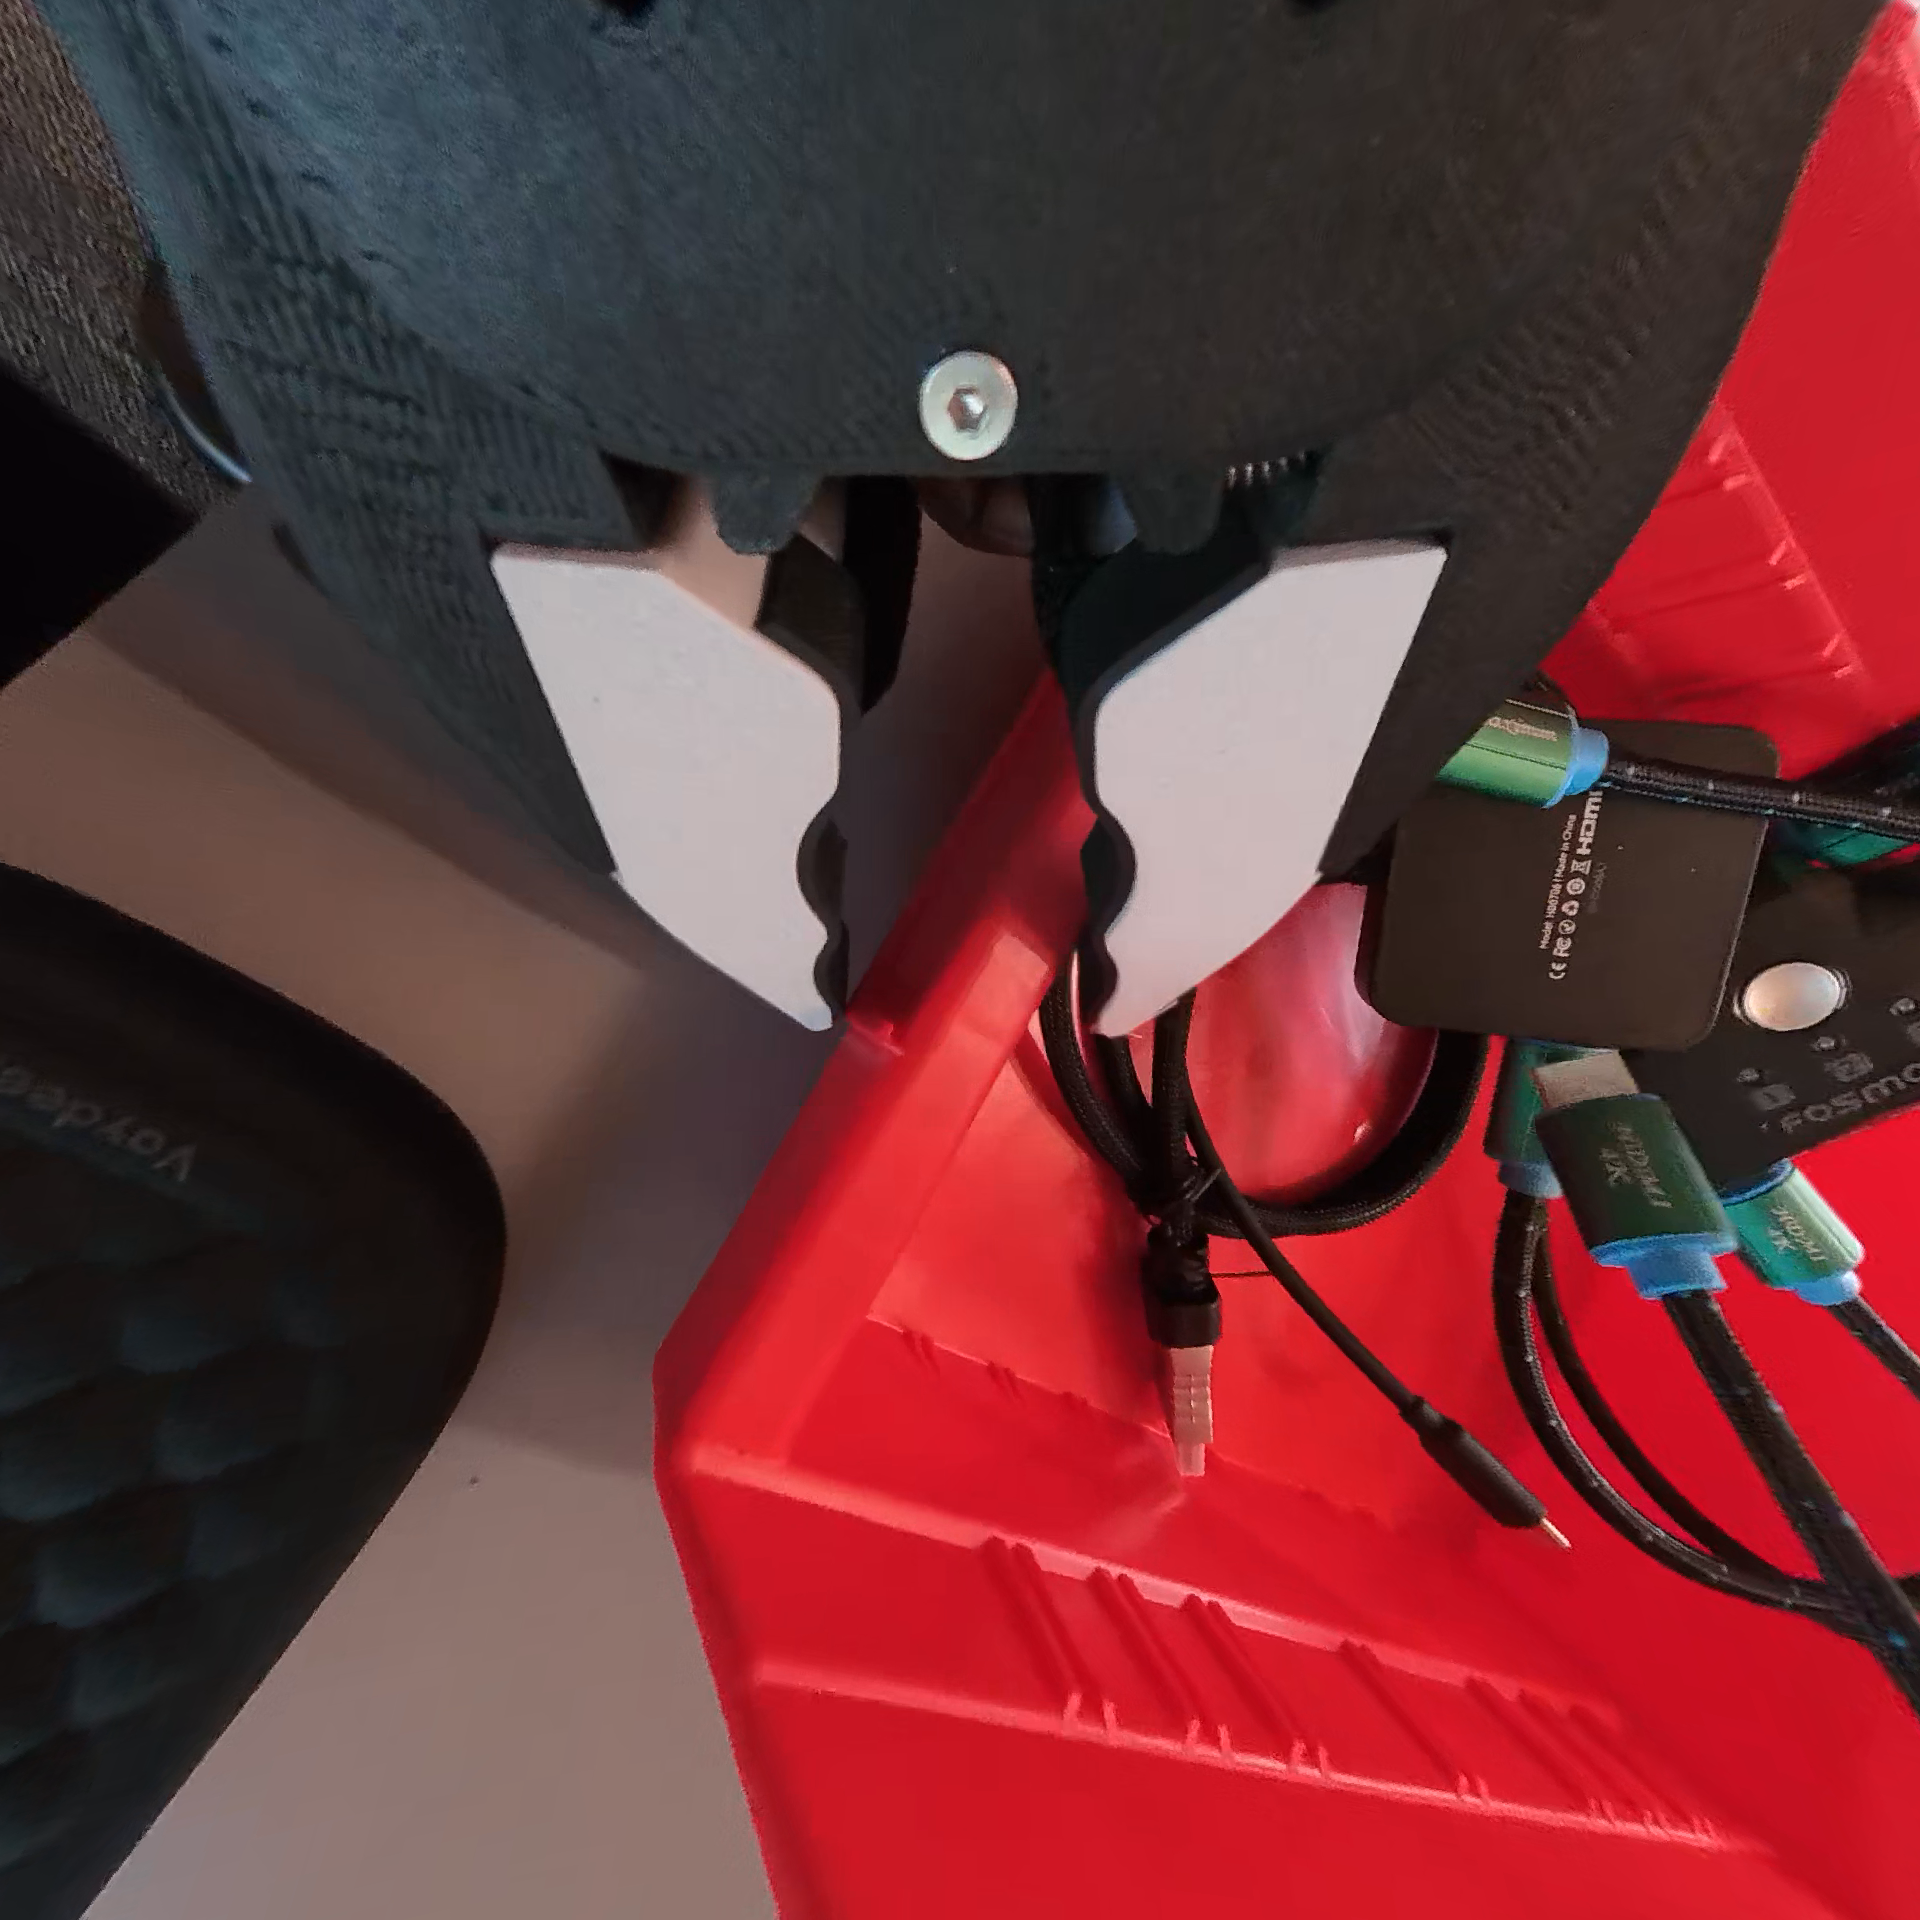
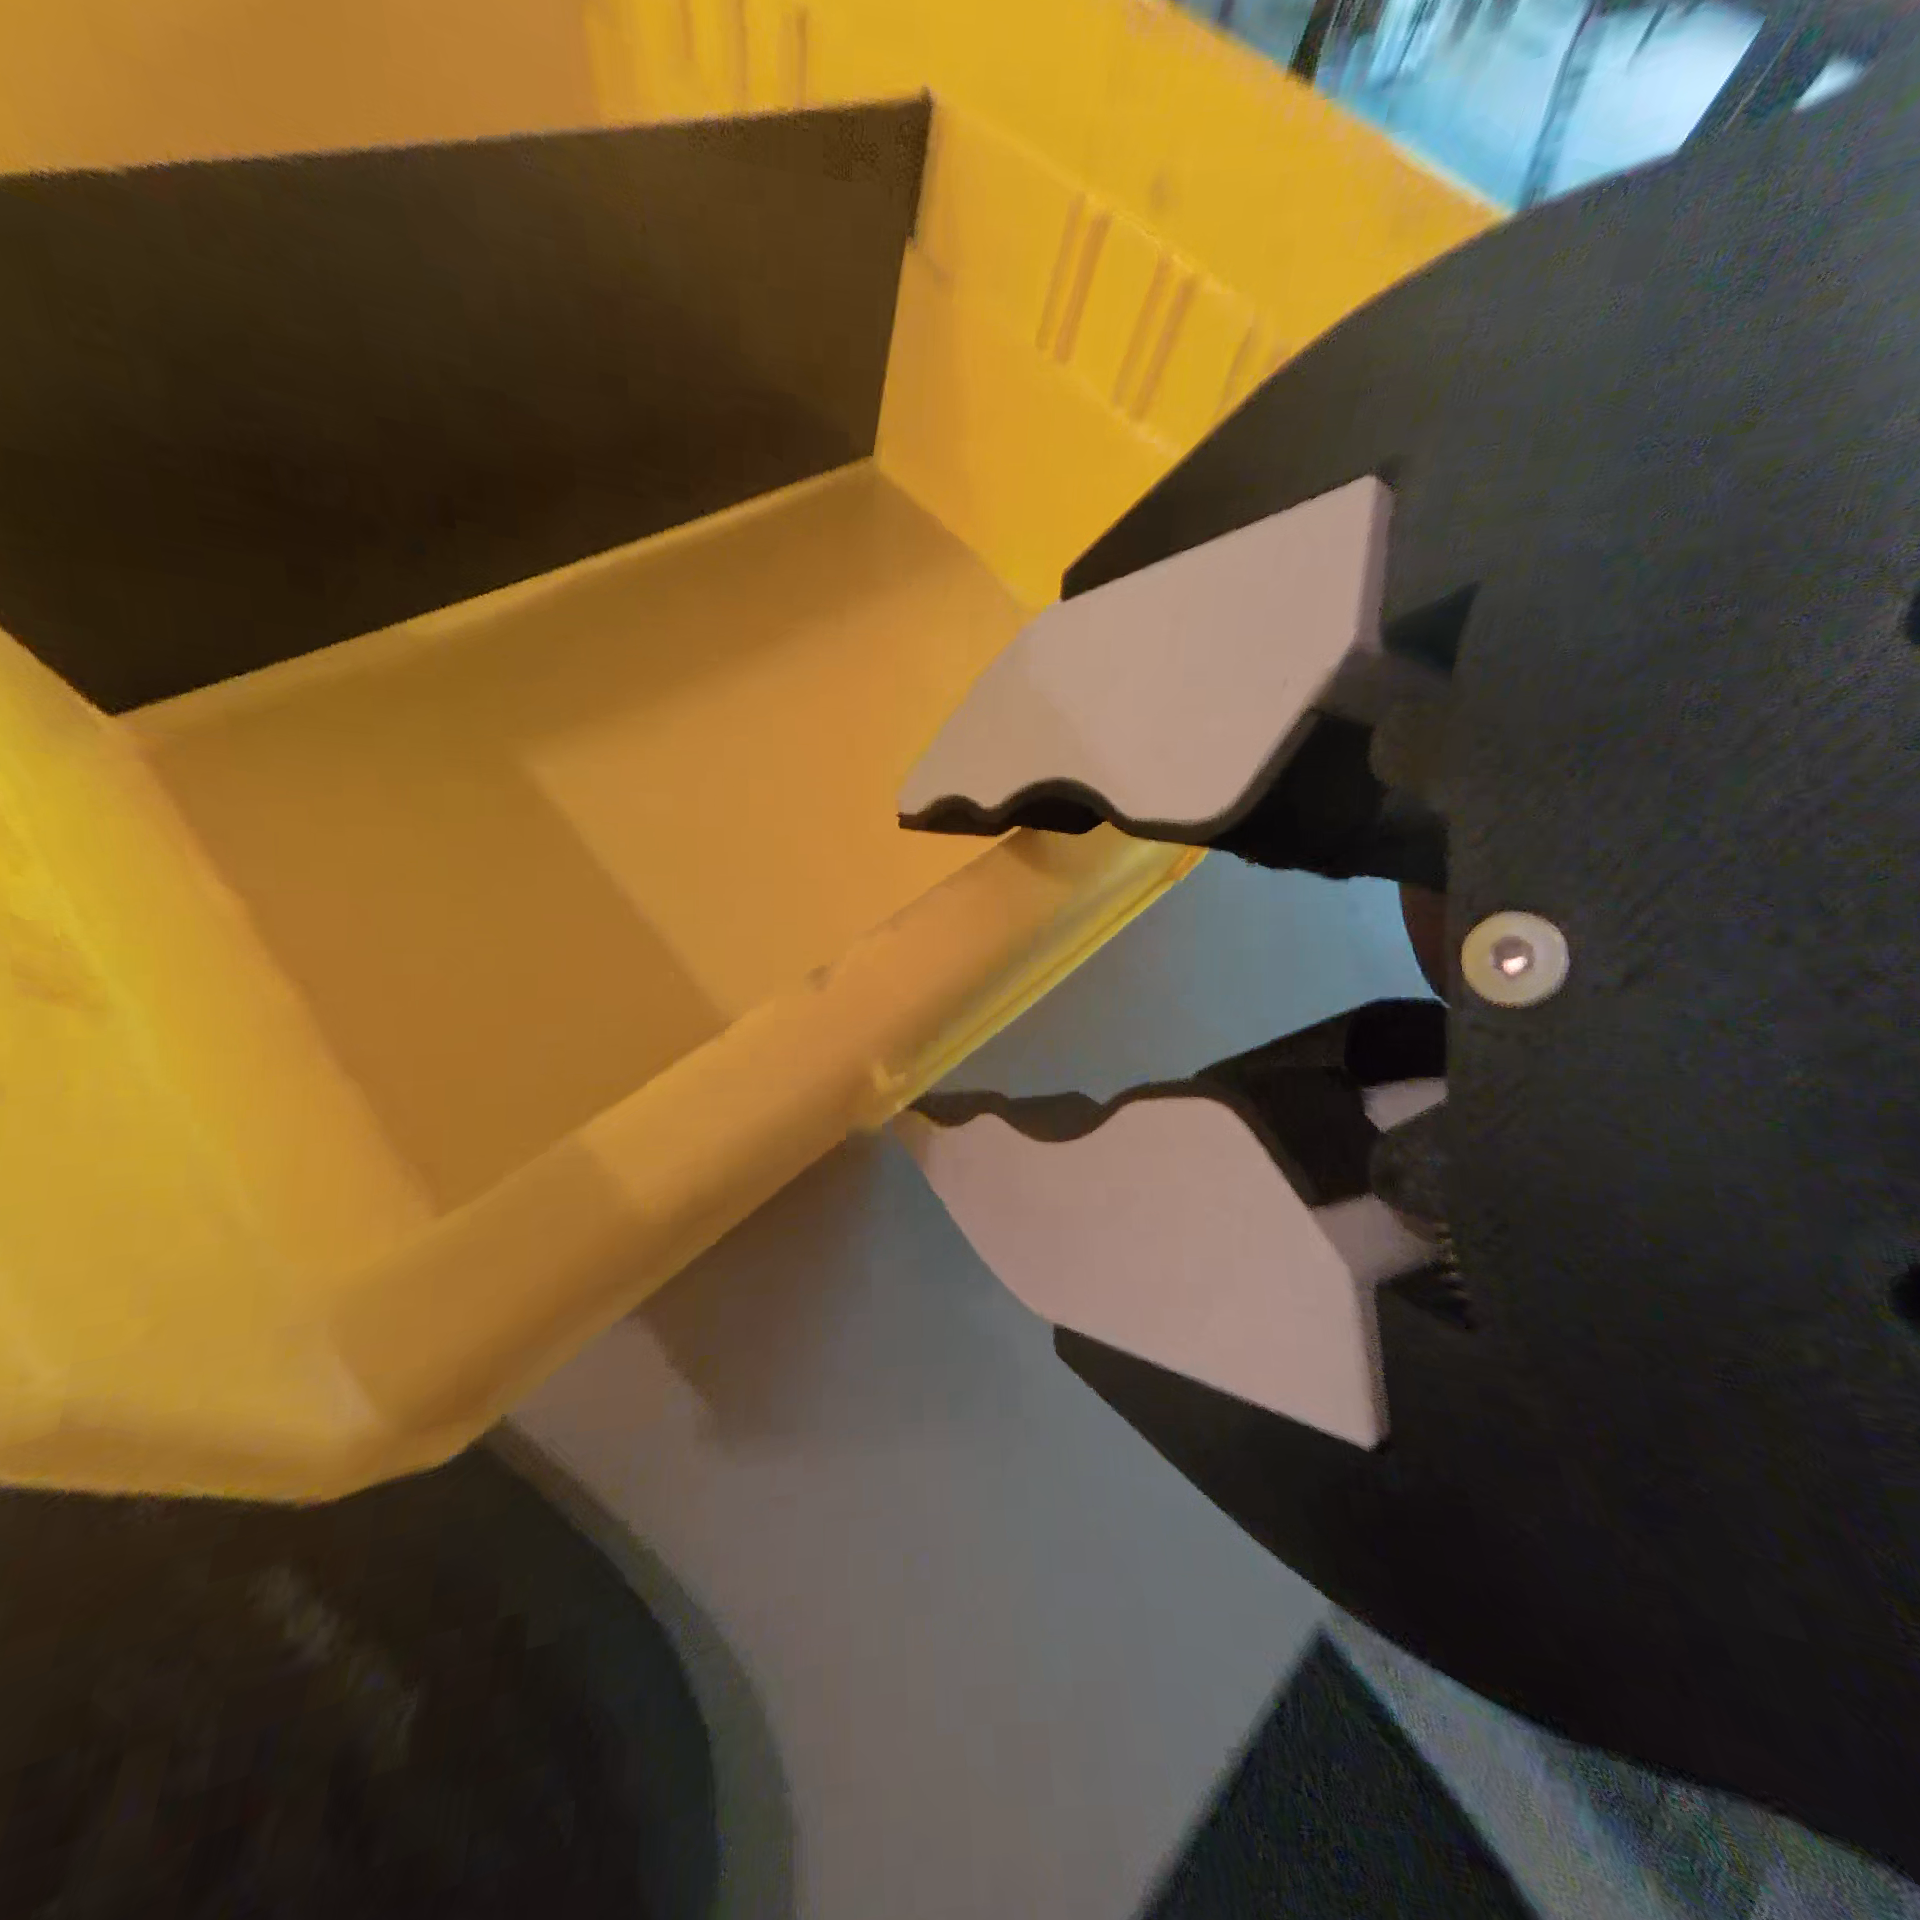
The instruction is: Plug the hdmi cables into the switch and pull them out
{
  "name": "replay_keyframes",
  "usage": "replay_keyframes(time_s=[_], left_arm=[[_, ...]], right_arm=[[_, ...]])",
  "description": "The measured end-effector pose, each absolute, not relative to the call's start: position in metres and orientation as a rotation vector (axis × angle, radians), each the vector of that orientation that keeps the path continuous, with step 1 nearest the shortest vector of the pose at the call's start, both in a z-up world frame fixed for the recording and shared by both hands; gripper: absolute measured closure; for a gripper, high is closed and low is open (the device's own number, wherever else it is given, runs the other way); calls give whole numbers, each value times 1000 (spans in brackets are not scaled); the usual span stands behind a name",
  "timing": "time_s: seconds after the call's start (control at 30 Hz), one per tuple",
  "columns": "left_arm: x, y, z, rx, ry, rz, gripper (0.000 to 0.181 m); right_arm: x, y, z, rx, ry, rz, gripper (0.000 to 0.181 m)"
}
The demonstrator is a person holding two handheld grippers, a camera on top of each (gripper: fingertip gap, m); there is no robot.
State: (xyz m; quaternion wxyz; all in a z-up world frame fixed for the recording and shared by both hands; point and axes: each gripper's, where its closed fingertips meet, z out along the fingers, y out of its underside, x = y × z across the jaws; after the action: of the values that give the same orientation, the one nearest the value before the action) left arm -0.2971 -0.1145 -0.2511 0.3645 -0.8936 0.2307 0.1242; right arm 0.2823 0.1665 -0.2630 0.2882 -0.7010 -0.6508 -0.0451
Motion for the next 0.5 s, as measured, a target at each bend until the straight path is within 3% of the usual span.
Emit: replay_keyframes(time_s=[0.13, 0.23, 0.33, 0.4, 0.5], left_arm=[[-296, -115, -251, -2304, 563, 292, 139], [-293, -122, -250, -2338, 543, 270, 137], [-281, -122, -225, -2230, 478, 192, 126], [-279, -108, -182, -2041, 379, 191, 123], [-295, -91, -127, -1806, 128, 243, 122]], right_arm=[[240, 141, -196, -1672, -1523, 410, 113], [202, 122, -109, -1340, -1229, 777, 92], [182, 99, -34, -907, -850, 1068, 83], [175, 84, -9, -667, -650, 1173, 92], [141, 66, -18, -555, -589, 1318, 95]])
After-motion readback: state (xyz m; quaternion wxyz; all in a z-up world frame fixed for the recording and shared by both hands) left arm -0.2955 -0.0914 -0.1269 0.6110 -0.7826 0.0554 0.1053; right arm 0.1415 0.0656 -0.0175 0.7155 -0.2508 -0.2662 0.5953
